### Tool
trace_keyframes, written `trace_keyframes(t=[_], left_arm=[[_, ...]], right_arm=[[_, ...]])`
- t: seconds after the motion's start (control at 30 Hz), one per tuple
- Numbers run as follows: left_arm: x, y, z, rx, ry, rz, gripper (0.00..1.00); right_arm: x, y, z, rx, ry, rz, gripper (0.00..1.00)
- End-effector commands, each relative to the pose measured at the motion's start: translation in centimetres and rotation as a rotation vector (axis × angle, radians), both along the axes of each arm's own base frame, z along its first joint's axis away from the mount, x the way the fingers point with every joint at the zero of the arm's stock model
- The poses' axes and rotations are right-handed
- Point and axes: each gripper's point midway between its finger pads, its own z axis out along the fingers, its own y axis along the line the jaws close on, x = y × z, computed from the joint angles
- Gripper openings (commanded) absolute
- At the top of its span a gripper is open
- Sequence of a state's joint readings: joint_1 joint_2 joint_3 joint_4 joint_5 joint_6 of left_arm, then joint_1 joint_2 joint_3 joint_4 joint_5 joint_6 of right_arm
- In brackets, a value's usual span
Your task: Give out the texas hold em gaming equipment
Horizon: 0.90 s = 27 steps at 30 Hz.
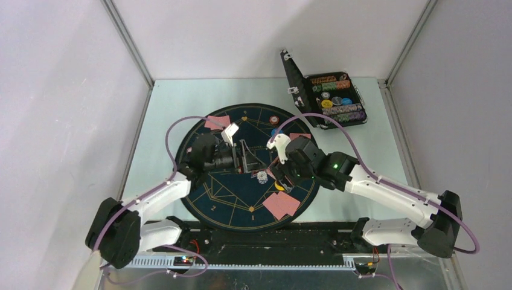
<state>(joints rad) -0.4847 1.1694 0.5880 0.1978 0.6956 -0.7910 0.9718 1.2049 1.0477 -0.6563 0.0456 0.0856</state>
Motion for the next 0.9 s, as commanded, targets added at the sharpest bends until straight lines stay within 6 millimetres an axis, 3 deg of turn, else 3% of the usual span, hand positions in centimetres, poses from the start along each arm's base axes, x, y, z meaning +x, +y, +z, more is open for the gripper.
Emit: trace_keyframes(t=[0.0,0.13,0.37,0.67,0.87], left_arm=[[-1.6,-1.5,5.0,-0.167,-0.113,-0.039,1.0],[-2.0,-1.7,4.7,-0.154,-0.119,-0.033,1.0],[-2.8,-4.1,2.5,-0.073,-0.074,-0.111,1.0],[-3.7,-6.7,2.1,-0.092,-0.055,-0.197,1.0],[-3.5,-6.5,-0.2,-0.015,-0.027,-0.189,1.0]], right_arm=[[0.2,1.3,0.9,0.035,-0.028,0.032,0.0],[-0.1,1.5,0.8,0.035,-0.018,0.047,0.0],[-0.4,1.8,0.9,0.039,-0.014,0.06,0.0],[-0.6,2.1,1.0,0.042,-0.015,0.072,0.0],[-0.6,1.9,1.3,0.048,-0.021,0.069,0.0]])
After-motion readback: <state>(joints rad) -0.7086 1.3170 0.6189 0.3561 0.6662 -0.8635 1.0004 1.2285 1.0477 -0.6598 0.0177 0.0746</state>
